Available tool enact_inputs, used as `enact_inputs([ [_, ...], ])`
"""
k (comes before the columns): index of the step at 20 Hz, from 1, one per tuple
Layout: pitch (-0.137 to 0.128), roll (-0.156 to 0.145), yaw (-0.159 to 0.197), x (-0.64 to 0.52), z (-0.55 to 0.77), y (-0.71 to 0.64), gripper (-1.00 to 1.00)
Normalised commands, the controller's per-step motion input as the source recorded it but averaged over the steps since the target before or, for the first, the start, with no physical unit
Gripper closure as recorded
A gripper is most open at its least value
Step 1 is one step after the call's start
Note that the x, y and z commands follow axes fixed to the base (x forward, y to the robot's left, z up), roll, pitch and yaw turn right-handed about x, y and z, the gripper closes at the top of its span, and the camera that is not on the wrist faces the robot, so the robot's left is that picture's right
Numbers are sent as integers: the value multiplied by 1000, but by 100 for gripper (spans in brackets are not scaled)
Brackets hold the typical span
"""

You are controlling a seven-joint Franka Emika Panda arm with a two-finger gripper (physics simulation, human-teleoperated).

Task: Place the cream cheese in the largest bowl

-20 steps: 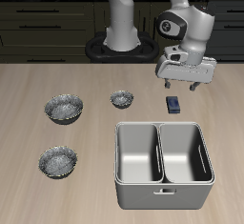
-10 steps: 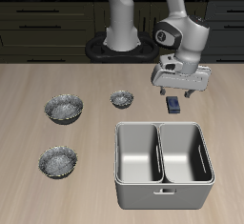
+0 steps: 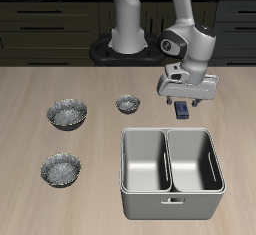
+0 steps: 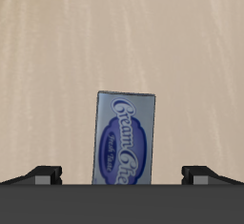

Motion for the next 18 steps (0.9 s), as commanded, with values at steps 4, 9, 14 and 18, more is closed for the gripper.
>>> enact_inputs([
  [4, 14, -3, 16, 63, -172, -92, 100],
  [9, 0, -7, -17, 6, -13, -108, 100],
  [14, -1, 7, -14, -9, 78, -18, 100],
  [18, -4, 47, -24, -8, 370, -183, 100],
])
